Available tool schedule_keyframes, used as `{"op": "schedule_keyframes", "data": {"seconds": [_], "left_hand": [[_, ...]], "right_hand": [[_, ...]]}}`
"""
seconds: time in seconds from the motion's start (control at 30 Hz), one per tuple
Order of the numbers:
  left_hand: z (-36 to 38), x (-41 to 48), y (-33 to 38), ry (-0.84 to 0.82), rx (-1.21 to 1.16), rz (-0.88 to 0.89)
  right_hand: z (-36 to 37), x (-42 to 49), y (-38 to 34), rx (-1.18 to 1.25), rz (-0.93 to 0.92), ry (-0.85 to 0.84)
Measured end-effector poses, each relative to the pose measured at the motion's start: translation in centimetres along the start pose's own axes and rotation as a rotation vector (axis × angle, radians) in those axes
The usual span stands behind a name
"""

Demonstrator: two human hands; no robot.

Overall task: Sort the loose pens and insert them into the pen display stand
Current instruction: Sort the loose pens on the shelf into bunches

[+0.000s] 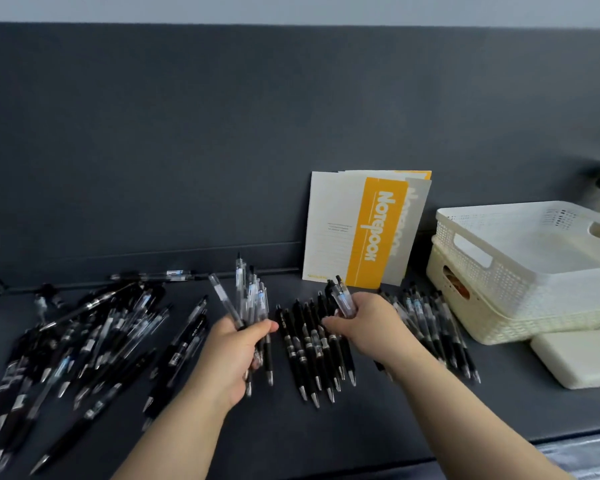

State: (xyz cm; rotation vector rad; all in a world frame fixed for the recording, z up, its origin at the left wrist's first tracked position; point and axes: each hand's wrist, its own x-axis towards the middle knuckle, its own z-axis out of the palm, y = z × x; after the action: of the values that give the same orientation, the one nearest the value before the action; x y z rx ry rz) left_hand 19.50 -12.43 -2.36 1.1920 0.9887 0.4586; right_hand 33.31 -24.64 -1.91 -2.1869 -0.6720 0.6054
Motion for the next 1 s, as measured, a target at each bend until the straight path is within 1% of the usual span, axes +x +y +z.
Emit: {"op": "schedule_keyframes", "data": {"seconds": [0.13,0.2,0.27,0.33,0.4,0.47,0.5,0.57,0.63,0.7,0.8,0.87,0.9,1.0], "left_hand": [[-0.3,0.1,-0.6,0.014,0.043,-0.017],[-0.4,0.2,-0.6,-0.002,0.028,-0.029],[-0.4,0.1,-0.4,-0.042,-0.014,-0.063],[-0.2,0.0,-0.2,-0.11,-0.08,-0.103],[0.2,-0.3,0.0,-0.191,-0.137,-0.124],[1.0,-0.7,0.3,-0.258,-0.181,-0.127],[1.5,-1.0,0.4,-0.286,-0.19,-0.12],[2.6,-1.6,0.4,-0.357,-0.181,-0.1],[3.6,-2.0,0.3,-0.428,-0.135,-0.081],[4.3,-2.1,0.2,-0.463,-0.103,-0.077],[5.3,-1.8,0.0,-0.457,-0.11,-0.116],[6.0,-1.6,0.1,-0.435,-0.13,-0.152],[6.4,-1.6,0.1,-0.43,-0.136,-0.169],[7.5,-1.5,0.0,-0.417,-0.137,-0.184]], "right_hand": [[1.7,1.0,-0.2,-0.173,-0.028,-0.021],[1.9,1.2,0.0,-0.188,-0.038,-0.022],[1.7,1.2,0.2,-0.146,-0.042,-0.03],[1.5,0.9,0.4,-0.014,-0.069,-0.003],[1.4,0.4,0.1,0.205,-0.093,-0.008],[1.5,-0.3,-0.3,0.432,-0.086,-0.077],[1.6,-0.6,-0.4,0.506,-0.081,-0.114],[1.8,-1.2,-0.5,0.572,-0.09,-0.169],[1.6,-1.7,-0.3,0.621,-0.092,-0.186],[0.9,-2.1,-0.1,0.709,-0.055,-0.159],[-0.6,-2.4,0.5,0.792,-0.002,-0.098],[-1.9,-2.3,1.3,0.729,0.032,-0.033],[-2.8,-2.2,1.8,0.626,0.049,0.026],[-5.7,-1.6,3.3,0.137,0.025,0.217]]}}
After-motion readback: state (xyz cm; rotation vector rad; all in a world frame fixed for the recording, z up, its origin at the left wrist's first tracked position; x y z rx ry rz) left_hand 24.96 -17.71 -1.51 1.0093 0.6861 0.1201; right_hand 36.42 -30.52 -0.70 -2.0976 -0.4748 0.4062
